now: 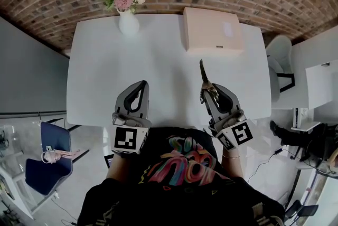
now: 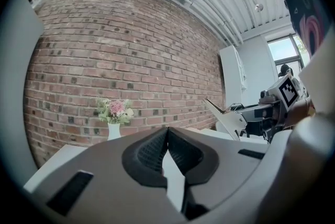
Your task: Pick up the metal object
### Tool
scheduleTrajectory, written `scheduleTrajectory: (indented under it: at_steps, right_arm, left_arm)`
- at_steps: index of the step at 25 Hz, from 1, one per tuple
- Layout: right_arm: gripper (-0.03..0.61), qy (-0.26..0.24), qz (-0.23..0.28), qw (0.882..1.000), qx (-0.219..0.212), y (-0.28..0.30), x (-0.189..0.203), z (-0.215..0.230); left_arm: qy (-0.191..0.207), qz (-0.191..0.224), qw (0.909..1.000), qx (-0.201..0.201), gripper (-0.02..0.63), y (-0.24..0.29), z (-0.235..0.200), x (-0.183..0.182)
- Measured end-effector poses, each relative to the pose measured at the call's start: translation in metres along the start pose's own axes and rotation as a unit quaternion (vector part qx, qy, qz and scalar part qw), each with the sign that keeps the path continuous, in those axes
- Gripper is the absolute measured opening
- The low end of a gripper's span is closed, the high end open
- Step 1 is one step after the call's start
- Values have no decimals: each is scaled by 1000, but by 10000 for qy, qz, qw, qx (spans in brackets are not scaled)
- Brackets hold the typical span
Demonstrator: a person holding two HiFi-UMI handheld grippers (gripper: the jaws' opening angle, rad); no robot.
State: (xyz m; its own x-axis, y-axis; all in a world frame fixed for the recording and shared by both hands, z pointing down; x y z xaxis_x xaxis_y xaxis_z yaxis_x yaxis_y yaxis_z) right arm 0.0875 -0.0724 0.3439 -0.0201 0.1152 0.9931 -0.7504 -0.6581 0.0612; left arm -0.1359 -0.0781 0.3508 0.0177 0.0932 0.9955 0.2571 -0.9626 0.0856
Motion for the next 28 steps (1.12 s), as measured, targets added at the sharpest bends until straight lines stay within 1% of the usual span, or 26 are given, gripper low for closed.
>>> scheduleTrajectory:
  at_steps: [10,17,21,24,28]
  right_arm:
    - [114,-12,-68,9998,-170,1,3,2]
    - [114,9,-8,9999,-109,3,1,3]
    - [114,-38,-109,9998,-130,1,6,4]
    - [113,8,-81,9998,-154,0,7,5]
    - [112,22,-189,9998,-92,-3,13,8]
  left_arm:
    - [21,42,10000,-79,25,2,1,-4]
    - [16,38,9999,-106,25,2,1,-3]
    - [23,54,9999,-122,25,1,1,-3]
    - [24,67,9999,-135,25,0,0,-3]
    - [26,53,9999,-141,25,-1,-1,-2]
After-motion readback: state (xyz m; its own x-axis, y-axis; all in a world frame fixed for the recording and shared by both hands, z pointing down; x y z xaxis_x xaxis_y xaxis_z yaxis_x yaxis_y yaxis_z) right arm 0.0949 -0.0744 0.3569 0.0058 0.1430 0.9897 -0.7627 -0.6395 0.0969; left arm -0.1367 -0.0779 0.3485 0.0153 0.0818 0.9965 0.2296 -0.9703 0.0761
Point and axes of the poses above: the fingertips, and each gripper's own axes: y forward along the fingers, z to its right, x out of its underside, the point moved 5 cm from there along -y, backward along the fingers, and after that the axes turned 10 degrees about -x, right-handed, at the moved point
